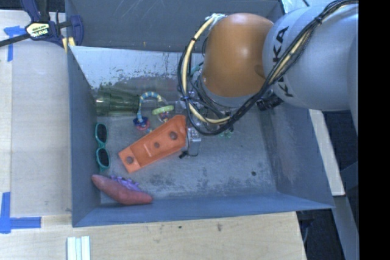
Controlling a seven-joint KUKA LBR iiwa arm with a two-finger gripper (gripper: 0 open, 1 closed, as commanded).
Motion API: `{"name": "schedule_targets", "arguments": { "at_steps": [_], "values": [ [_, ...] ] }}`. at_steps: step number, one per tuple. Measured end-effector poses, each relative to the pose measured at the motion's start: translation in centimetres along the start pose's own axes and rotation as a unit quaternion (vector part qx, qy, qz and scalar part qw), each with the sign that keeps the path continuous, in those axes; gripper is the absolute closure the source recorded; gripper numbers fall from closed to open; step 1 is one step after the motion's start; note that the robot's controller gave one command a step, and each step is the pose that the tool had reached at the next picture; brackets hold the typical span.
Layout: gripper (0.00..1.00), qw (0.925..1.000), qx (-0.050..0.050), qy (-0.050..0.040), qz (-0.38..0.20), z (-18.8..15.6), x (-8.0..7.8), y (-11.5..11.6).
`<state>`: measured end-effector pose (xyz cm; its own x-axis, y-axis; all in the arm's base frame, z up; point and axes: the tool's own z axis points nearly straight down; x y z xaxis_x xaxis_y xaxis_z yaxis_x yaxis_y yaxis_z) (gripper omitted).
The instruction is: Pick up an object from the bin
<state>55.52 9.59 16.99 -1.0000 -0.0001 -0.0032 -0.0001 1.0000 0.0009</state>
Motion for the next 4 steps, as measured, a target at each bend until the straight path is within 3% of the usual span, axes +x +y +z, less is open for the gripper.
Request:
{"name": "schedule_targets", "arguments": {
  "at_steps": [1, 2, 3, 4],
  "values": [
    [0.00, 0.9997, 0.000, -0.0024, -0.025, 4.6, -0.4, -0.4],
    [1.00, 0.9901, 0.000, -0.0029, -0.140, 9.8, -1.3, -0.4],
    [1.00, 0.9901, -0.001, -0.0028, -0.140, 9.8, -1.3, -0.4],
    [1.00, 0.9846, -0.001, -0.0046, -0.175, -2.5, -0.8, 0.2]
  ]
}}
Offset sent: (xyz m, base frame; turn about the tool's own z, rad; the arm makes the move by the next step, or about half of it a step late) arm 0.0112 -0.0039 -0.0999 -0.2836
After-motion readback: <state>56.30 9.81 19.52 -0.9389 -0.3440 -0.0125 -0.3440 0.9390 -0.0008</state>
